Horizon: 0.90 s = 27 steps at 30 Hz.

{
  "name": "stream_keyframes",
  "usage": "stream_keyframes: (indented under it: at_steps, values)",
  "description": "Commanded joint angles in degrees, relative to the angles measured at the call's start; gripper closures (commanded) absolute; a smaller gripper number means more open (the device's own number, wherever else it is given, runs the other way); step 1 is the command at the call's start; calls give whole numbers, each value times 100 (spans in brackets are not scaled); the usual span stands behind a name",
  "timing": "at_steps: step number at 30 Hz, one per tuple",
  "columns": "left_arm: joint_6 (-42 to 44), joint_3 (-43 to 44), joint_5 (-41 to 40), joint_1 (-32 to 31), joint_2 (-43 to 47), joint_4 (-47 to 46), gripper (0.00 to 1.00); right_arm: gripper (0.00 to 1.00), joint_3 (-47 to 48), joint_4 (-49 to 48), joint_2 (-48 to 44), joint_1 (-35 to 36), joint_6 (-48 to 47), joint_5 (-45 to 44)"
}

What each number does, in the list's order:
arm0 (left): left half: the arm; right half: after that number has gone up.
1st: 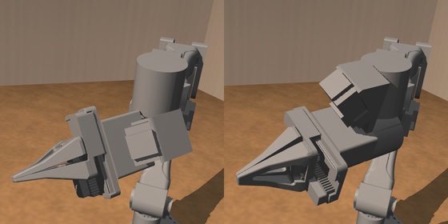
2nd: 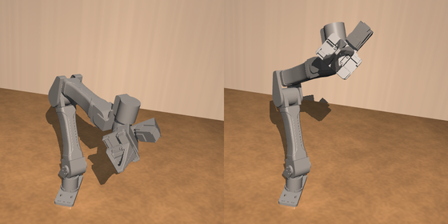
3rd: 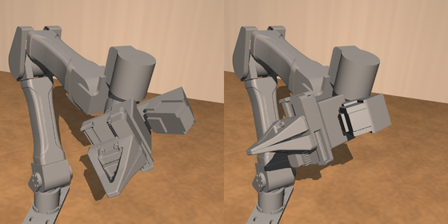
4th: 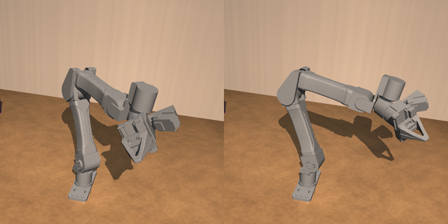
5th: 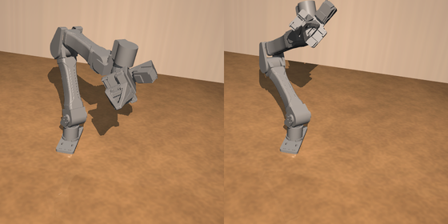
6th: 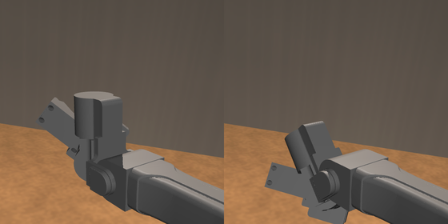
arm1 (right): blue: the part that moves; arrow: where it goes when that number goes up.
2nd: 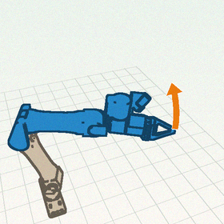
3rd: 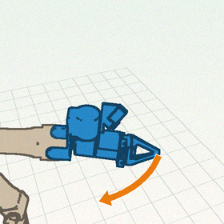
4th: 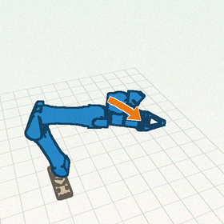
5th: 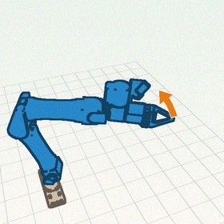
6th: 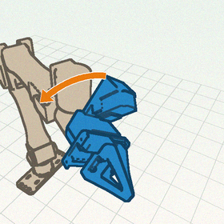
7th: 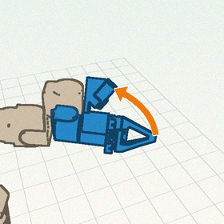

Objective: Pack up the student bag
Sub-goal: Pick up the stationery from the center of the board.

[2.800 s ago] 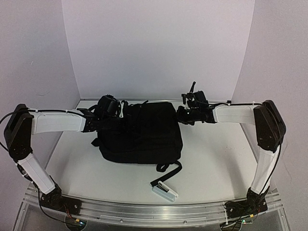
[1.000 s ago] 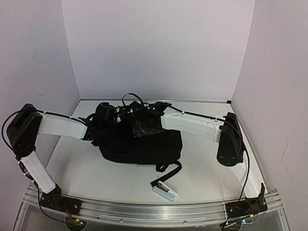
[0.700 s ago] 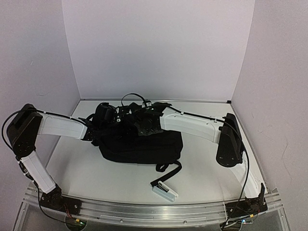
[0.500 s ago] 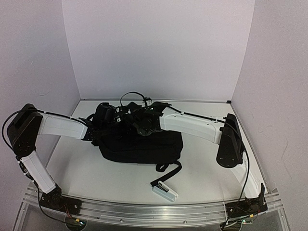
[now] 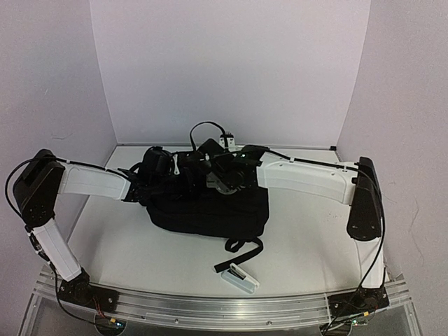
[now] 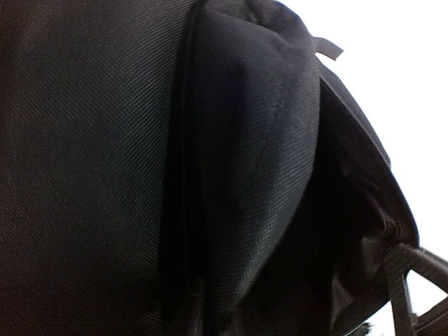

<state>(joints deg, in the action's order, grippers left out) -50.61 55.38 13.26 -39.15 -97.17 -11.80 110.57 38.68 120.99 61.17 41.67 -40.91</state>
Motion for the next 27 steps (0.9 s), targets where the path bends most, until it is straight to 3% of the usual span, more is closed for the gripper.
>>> stream_keyframes:
  at_steps: [1, 5, 8, 14, 17, 22, 27]
  values:
    - [784, 37, -255, 139, 235, 453, 68, 100, -100, -222, -565, -219, -51, -498]
    - [1674, -168, -47, 119, 1047, 362, 36, 100, -433, -682, -725, -324, -149, -35]
    - [2329, -454, 74, 59, 1675, 431, 27, 100, -642, -1028, -856, -413, -287, 365]
    - [3433, -1780, 1050, -364, 3102, -220, 24, 100, -846, -1389, -964, -587, -405, 996]
    - [3830, -2030, 1276, -816, 3362, 79, 24, 100, -986, -1538, -1040, -691, -407, 1258]
    - [4472, -1932, 1004, -1688, 3017, 667, 24, 100, -1157, -1696, -1138, -805, -372, 1522]
    - [5196, -1500, 819, -2391, 1913, 904, 28, 100, -1304, -1812, -1175, -855, -322, 1683]
